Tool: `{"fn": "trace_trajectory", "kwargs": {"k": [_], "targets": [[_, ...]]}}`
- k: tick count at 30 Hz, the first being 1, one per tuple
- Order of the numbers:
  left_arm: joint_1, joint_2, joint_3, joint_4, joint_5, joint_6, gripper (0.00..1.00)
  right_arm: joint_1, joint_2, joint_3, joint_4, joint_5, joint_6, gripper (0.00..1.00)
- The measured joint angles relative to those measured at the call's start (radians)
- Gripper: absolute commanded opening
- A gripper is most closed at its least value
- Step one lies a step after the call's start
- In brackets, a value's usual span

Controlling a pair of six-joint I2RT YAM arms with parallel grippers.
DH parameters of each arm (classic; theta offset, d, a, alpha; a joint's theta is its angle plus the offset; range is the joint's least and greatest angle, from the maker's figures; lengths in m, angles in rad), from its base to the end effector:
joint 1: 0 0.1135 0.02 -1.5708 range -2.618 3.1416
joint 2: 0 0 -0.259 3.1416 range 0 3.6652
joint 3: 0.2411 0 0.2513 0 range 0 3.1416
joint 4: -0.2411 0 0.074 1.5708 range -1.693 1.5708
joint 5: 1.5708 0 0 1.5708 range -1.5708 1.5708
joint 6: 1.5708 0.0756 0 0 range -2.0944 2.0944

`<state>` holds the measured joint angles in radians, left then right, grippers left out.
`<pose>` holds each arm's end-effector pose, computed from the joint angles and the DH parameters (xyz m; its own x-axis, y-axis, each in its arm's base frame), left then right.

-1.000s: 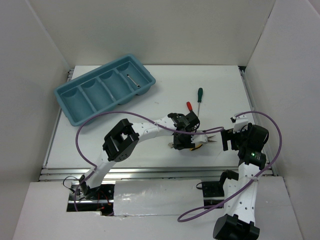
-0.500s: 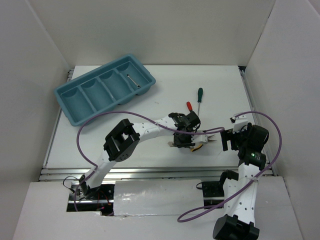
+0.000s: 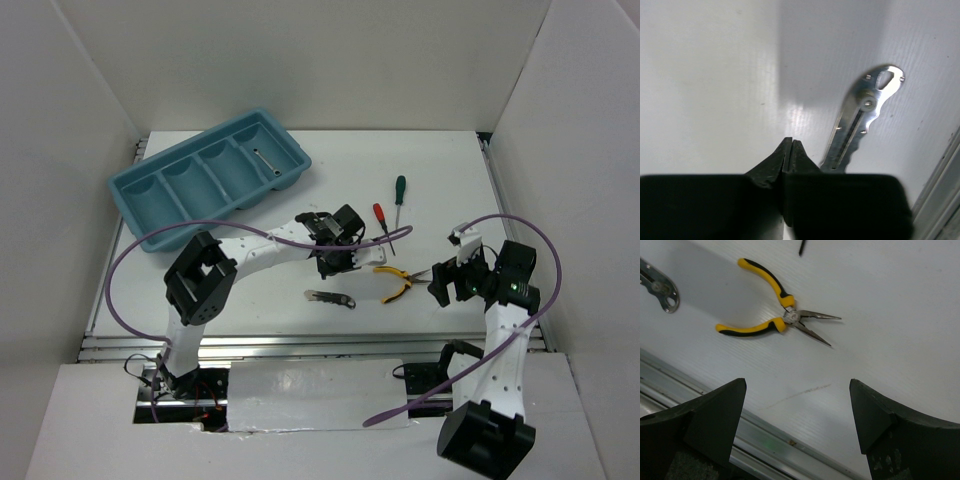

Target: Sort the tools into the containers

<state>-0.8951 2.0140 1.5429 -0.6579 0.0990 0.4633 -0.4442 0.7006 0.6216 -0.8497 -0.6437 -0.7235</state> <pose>0.2691 -0.3476 0.1553 -0.1470 0.8944 -0.4224 0.9709 0.2120 0.1111 0.1554 -0.0237 0.2133 -0.5547 -0.3224 -0.7670 -0.4643 0.8849 -0.0362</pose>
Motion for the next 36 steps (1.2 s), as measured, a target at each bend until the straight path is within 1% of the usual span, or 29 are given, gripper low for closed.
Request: {"fn": "trace_trajectory", "kwargs": {"k": [5,6,7,8,11,12,13,14,15,16,17,21,22,23,24,25,26,30,33,36], "targets": [[0.011,-0.082,0.0,0.024,0.007,-0.021,0.0,0.0,0.156,0.103,-0.018,-0.087,-0.023,0.92],[0.015,-0.094,0.002,0.024,0.011,-0.023,0.04,0.0,0.179,0.117,-0.016,-0.098,-0.023,0.92],[0.016,-0.097,0.003,0.023,0.014,-0.023,0.24,0.0,0.191,0.123,-0.016,-0.105,-0.023,0.93],[0.019,-0.098,0.008,0.016,0.022,-0.016,0.35,0.0,0.197,0.127,-0.019,-0.111,-0.023,0.92],[0.034,-0.103,-0.006,0.009,0.05,-0.025,0.58,0.017,0.206,0.138,-0.055,-0.128,-0.066,0.88],[0.044,-0.113,-0.026,0.013,0.064,-0.029,0.63,0.039,0.204,0.14,-0.067,-0.125,-0.083,0.83],[0.055,-0.127,-0.049,0.016,0.079,-0.039,0.65,0.067,0.201,0.141,-0.077,-0.121,-0.093,0.79],[0.075,-0.148,-0.079,0.02,0.095,-0.055,0.66,0.121,0.195,0.141,-0.078,-0.098,-0.097,0.73],[0.099,-0.172,-0.107,0.023,0.116,-0.077,0.65,0.18,0.191,0.141,-0.076,-0.073,-0.095,0.69],[0.133,-0.197,-0.133,0.025,0.138,-0.098,0.65,0.257,0.187,0.14,-0.068,-0.04,-0.087,0.65],[0.171,-0.221,-0.152,0.032,0.155,-0.118,0.66,0.348,0.185,0.14,-0.059,-0.008,-0.078,0.59],[0.336,-0.315,-0.175,0.065,0.195,-0.223,0.68,0.66,0.235,0.14,-0.011,0.115,-0.026,0.5],[0.365,-0.336,-0.174,0.072,0.196,-0.241,0.7,0.717,0.26,0.14,0.003,0.139,-0.016,0.5],[0.388,-0.357,-0.171,0.073,0.2,-0.261,0.74,0.782,0.294,0.14,0.017,0.163,-0.001,0.46],[0.401,-0.374,-0.166,0.072,0.204,-0.277,0.86,0.832,0.322,0.14,0.026,0.183,0.006,0.45],[0.41,-0.391,-0.163,0.071,0.215,-0.291,0.99,0.885,0.349,0.141,0.041,0.224,0.021,0.43],[0.418,-0.407,-0.161,0.069,0.228,-0.298,0.99,0.935,0.38,0.143,0.061,0.258,0.024,0.4],[0.442,-0.474,-0.177,0.058,0.267,-0.33,0.99,1.092,0.532,0.216,0.106,0.346,0.049,0.37],[0.459,-0.528,-0.223,0.056,0.276,-0.337,0.99,1.175,0.618,0.259,0.169,0.377,0.069,0.36],[0.494,-0.567,-0.255,0.048,0.293,-0.341,0.99,1.259,0.684,0.269,0.226,0.387,0.088,0.33]]}}
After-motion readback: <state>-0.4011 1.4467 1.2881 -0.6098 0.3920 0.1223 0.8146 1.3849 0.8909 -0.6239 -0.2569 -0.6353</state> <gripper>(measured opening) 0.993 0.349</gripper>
